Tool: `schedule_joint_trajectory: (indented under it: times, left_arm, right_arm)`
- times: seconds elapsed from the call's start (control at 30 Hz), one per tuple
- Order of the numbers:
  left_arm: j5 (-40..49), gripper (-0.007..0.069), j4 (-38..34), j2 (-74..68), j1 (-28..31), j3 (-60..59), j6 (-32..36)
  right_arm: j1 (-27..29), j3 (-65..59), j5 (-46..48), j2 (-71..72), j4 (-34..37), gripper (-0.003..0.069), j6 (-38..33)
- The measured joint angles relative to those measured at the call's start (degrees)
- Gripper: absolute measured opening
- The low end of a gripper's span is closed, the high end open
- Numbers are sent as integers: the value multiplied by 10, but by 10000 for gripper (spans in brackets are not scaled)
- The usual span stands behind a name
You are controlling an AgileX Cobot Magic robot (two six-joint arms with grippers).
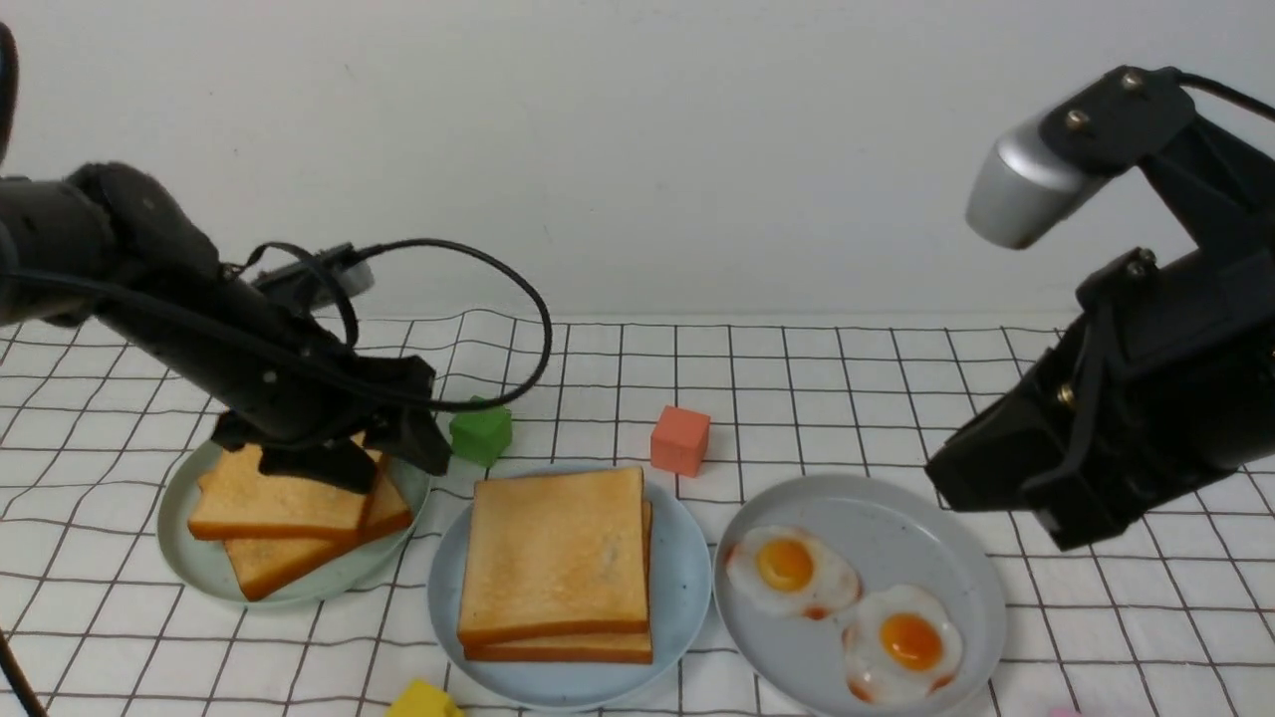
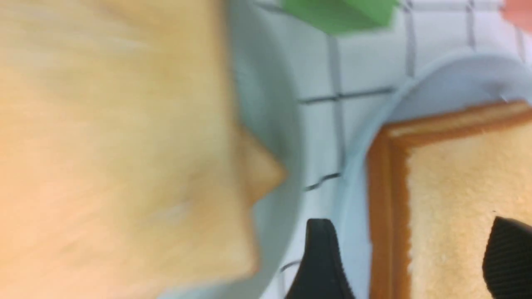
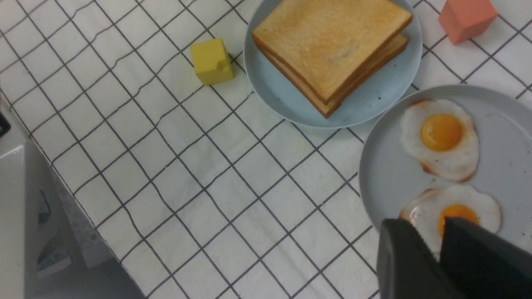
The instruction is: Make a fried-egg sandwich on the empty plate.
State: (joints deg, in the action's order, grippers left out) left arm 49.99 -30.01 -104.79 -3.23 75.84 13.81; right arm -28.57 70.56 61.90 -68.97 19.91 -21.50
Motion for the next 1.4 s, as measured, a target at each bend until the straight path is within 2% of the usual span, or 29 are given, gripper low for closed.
schedule_joint_trajectory:
  times: [0.07,0.17,0.27,0.33,0.4,0.47,0.63,0.7,0.9,1.07,1.17,1.27,1.4]
  left_arm:
    - [10,489,9,33,-1,8,-34]
    - [22,451,1,69,-10,10,-40]
    - [44,280,-14,138,-62,10,-38]
    - [49,220,-15,152,-78,10,-38]
    - [69,64,-8,184,-110,10,-40]
    - [82,-11,13,214,-123,9,-53]
    - [85,-13,68,297,-129,-22,-111]
    - [83,-13,85,367,-129,-64,-144]
    - [78,-13,80,547,-129,-216,-173]
    - [72,-13,48,727,-129,-333,-186]
    - [72,-13,51,797,-129,-366,-195]
    - [72,-13,87,877,-129,-398,-198]
    - [73,-13,142,908,-129,-405,-200]
  right_arm:
    - [0,0,1,0,-15,175,21]
    - [0,0,0,0,-39,175,54]
    - [0,0,-6,2,-89,146,125]
    - [0,0,-6,5,-100,125,142]
    - [0,0,-6,25,-119,53,178]
    - [0,-6,-15,51,-124,1,206]
    - [0,-68,-81,155,-157,-13,232]
    - [0,-139,-135,230,-184,-12,247]
    - [0,-328,-288,423,-223,-11,259]
    - [0,-462,-396,562,-239,-9,259]
    - [0,-497,-425,607,-256,-7,259]
    - [0,-529,-443,655,-272,-6,259]
    - [0,-550,-445,677,-272,-6,259]
